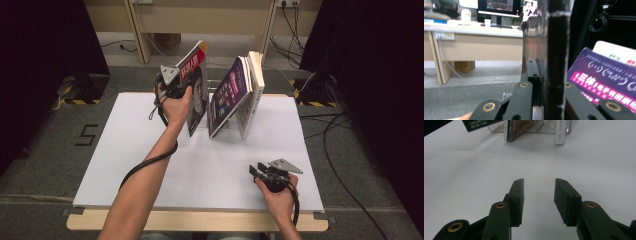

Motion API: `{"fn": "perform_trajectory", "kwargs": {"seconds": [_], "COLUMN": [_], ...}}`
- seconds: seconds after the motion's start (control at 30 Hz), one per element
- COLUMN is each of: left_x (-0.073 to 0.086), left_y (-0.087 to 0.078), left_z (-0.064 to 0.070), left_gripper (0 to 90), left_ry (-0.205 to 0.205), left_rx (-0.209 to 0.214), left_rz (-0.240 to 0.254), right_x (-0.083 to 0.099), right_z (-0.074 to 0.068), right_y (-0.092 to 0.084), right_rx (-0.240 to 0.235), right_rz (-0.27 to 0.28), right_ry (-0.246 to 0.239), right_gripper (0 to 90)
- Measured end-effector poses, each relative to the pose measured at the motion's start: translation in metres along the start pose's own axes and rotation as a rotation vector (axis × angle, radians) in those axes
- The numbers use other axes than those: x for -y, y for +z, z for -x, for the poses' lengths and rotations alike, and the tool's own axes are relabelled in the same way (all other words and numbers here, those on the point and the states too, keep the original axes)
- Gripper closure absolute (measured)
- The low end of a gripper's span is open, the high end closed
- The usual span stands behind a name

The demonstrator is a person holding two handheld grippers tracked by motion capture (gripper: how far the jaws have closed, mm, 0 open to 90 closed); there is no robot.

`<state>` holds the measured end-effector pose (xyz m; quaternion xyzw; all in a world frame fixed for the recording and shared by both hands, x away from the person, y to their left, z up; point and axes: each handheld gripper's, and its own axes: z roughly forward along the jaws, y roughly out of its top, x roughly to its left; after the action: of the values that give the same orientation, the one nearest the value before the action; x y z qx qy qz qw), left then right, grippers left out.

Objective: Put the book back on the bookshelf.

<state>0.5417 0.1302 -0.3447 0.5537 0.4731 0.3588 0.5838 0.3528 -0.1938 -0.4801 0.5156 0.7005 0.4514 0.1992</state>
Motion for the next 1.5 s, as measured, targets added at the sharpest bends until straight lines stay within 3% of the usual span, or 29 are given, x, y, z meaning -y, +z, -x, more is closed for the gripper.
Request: {"fn": "perform_trajectory", "kwargs": {"seconds": [0.37, 0.53, 0.8, 0.93, 1.03, 1.1, 1.5], "left_x": [0.0, -0.011, -0.015, -0.017, -0.019, -0.02, -0.019], "left_y": [-0.008, -0.016, -0.02, -0.019, -0.018, -0.018, -0.018], "left_z": [-0.008, -0.008, -0.013, -0.015, -0.015, -0.014, -0.008], "left_gripper": [80.4, 75.8, 71.5, 75.5, 85.5, 86.1, 86.6], "left_ry": [-0.044, -0.031, -0.032, -0.036, -0.015, -0.008, 0.011], "left_rx": [0.011, 0.009, -0.001, -0.009, -0.02, -0.023, -0.036], "left_rz": [-0.023, -0.004, -0.033, -0.07, -0.095, -0.103, -0.028], "right_x": [0.0, 0.001, 0.001, 0.001, 0.001, 0.001, 0.001], "right_z": [-0.001, -0.002, -0.002, -0.001, -0.001, -0.001, 0.0], "right_y": [0.001, 0.002, 0.002, 0.003, 0.003, 0.003, 0.002], "right_rx": [-0.001, -0.002, -0.003, -0.002, -0.005, -0.005, -0.004], "right_rz": [-0.007, -0.01, -0.016, -0.021, -0.028, -0.03, -0.021], "right_ry": [-0.002, -0.002, -0.004, -0.003, 0.007, 0.006, 0.003], "right_gripper": [60.4, 60.3, 60.1, 59.9, 59.8, 59.8, 59.9]}}
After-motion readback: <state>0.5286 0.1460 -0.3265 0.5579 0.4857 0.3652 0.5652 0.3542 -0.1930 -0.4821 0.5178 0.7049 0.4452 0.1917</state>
